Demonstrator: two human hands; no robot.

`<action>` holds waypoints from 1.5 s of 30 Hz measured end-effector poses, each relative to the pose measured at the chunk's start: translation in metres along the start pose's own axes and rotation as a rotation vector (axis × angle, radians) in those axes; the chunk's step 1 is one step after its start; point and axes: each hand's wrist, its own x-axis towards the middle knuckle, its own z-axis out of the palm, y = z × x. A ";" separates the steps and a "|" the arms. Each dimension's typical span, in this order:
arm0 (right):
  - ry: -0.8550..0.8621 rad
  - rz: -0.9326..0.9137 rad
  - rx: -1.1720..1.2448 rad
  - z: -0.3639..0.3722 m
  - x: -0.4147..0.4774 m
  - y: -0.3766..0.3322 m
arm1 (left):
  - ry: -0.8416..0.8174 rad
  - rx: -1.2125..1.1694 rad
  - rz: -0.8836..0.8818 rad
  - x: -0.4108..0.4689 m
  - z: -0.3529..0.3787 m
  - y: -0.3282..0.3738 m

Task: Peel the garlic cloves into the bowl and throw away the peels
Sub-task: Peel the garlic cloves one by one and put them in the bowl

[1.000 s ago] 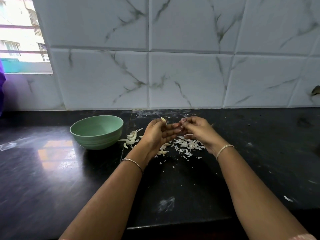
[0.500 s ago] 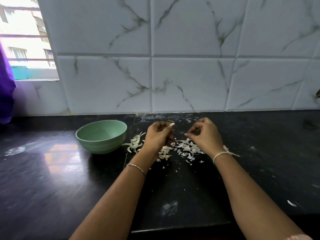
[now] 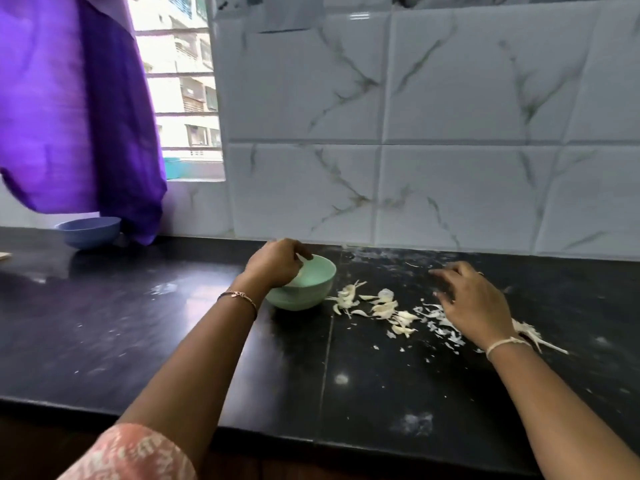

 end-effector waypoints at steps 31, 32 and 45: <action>-0.336 -0.007 0.290 0.064 0.071 -0.061 | 0.222 -0.395 0.187 -0.010 0.108 0.079; -0.304 0.024 0.351 0.059 0.071 -0.057 | 0.204 -0.384 0.175 -0.009 0.110 0.078; -0.478 0.144 0.658 -0.013 0.022 -0.011 | -0.008 -0.431 0.265 -0.018 0.116 0.069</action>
